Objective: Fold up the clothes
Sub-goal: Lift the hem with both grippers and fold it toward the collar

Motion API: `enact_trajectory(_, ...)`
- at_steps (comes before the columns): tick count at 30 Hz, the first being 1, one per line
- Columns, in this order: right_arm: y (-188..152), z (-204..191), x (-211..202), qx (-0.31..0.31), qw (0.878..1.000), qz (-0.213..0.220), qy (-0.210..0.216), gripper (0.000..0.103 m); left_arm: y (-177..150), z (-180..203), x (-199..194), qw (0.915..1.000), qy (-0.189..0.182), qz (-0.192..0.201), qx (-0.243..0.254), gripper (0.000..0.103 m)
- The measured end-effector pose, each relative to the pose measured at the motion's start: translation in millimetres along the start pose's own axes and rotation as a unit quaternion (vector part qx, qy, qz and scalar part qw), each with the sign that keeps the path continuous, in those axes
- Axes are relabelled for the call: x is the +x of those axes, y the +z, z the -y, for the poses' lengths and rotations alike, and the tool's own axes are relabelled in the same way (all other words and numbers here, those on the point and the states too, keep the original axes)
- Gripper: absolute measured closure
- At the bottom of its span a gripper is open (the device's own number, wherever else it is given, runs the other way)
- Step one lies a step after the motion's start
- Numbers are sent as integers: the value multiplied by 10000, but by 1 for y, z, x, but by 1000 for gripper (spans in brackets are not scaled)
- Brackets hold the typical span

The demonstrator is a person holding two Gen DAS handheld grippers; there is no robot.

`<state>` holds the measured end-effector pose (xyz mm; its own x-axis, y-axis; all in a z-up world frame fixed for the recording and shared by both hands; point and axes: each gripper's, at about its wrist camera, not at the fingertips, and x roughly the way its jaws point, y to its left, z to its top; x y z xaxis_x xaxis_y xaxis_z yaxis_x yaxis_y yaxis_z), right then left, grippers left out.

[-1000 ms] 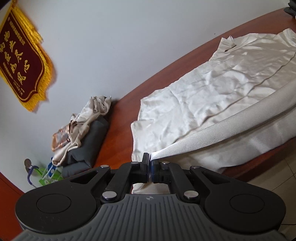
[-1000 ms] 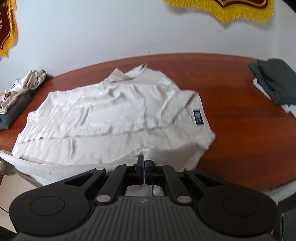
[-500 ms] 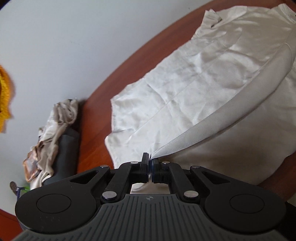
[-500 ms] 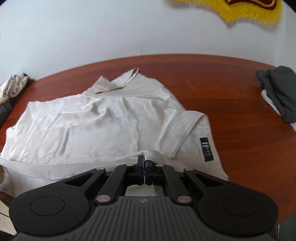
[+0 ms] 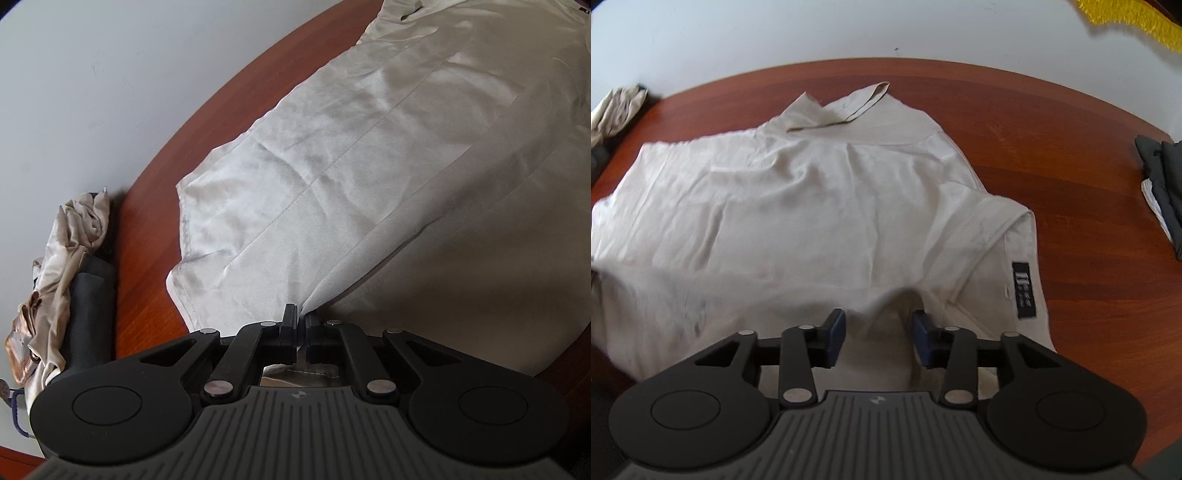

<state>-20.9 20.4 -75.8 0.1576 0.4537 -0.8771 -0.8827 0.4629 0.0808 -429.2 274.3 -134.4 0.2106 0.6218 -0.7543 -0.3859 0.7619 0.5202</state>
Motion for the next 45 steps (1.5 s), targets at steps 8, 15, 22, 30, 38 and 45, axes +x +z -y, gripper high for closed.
enact_trajectory(8, -38, -4, -7, -85, 9986, -525, 66, 48, 3, 1, 2, 9997, -72, -18, 227, 98)
enact_trajectory(15, -56, 1, 3, 220, 9974, -674, 138, 62, 5, 3, 4, 9996, -27, -45, 277, 98)
enact_trajectory(22, -60, 2, 12, 347, 9965, -720, 264, 97, 4, 5, 3, 9996, 21, -52, 284, 98)
enact_trajectory(30, -31, -3, -19, 298, 9983, -145, 473, 100, 2, 3, 1, 9997, -4, -43, 252, 97)
enact_trajectory(38, 30, -21, -43, -61, 9964, 496, 683, 100, -1, 2, 0, 9993, -10, 35, 374, 97)
enact_trajectory(45, 86, -40, -32, -319, 9940, 792, 678, 100, -3, 1, -3, 9992, -9, 81, 383, 97)
